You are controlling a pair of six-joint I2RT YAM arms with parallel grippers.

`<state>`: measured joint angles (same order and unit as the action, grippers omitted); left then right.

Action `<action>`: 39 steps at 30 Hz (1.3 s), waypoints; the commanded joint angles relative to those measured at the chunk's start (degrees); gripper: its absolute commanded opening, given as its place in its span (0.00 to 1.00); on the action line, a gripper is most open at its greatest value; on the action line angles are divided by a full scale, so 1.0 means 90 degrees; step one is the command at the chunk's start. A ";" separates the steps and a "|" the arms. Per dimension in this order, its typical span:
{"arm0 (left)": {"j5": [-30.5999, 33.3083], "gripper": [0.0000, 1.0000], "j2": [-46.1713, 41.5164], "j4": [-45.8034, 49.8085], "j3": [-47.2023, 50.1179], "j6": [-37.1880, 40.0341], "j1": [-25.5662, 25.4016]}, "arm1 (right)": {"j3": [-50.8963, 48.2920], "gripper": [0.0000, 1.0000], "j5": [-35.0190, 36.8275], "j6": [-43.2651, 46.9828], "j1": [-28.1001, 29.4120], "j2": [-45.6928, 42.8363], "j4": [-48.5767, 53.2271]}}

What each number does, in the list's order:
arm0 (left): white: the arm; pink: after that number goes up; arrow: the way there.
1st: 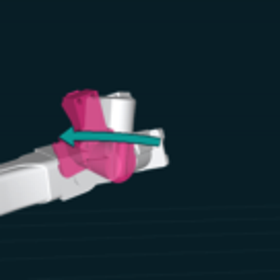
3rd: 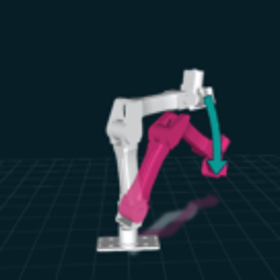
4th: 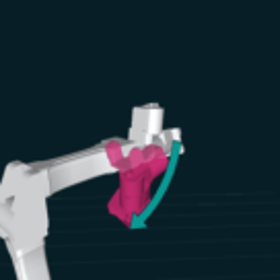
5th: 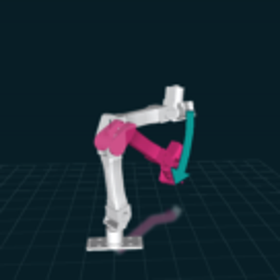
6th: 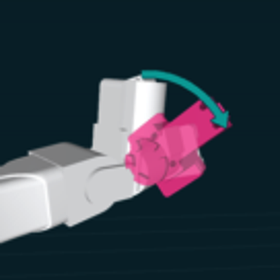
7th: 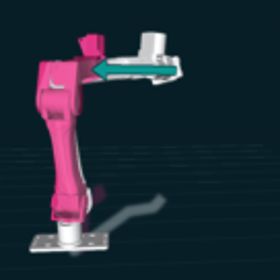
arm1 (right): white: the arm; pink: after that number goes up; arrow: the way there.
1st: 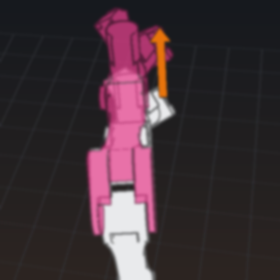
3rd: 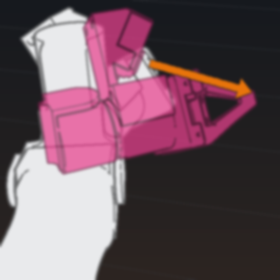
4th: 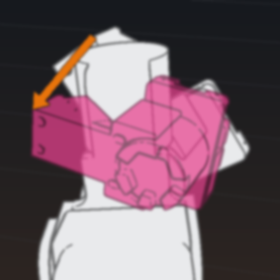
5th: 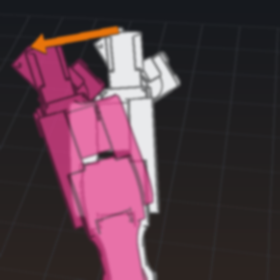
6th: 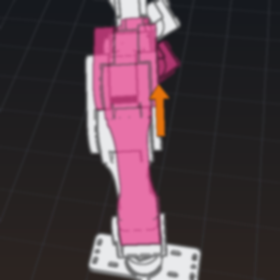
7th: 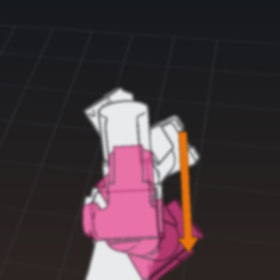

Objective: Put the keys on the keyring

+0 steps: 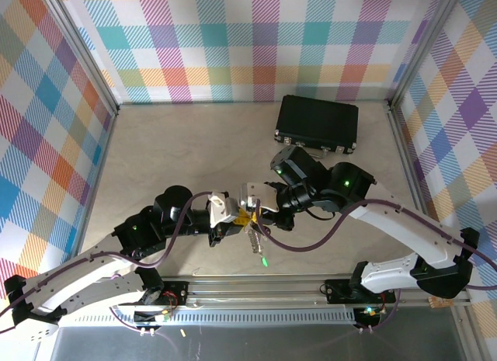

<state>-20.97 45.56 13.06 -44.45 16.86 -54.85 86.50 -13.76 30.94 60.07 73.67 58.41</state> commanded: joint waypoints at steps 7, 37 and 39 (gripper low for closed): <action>-0.0180 0.20 -0.0595 -0.0524 0.0115 -0.0140 -0.0038 | -0.0021 0.00 -0.0581 0.0126 0.0141 -0.0201 -0.0025; -0.0376 0.00 -0.1272 -0.2120 0.0785 -0.0769 -0.0031 | -0.0598 0.20 -0.0522 -0.0509 0.0253 -0.0620 -0.1174; -0.0521 0.00 -0.1360 -0.2356 0.0835 -0.0909 -0.0042 | -0.0752 0.21 -0.0531 -0.0655 0.0248 -0.0741 -0.1470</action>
<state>-24.56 35.03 1.23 -37.26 11.92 -55.05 81.06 -16.62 27.83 61.95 69.32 50.78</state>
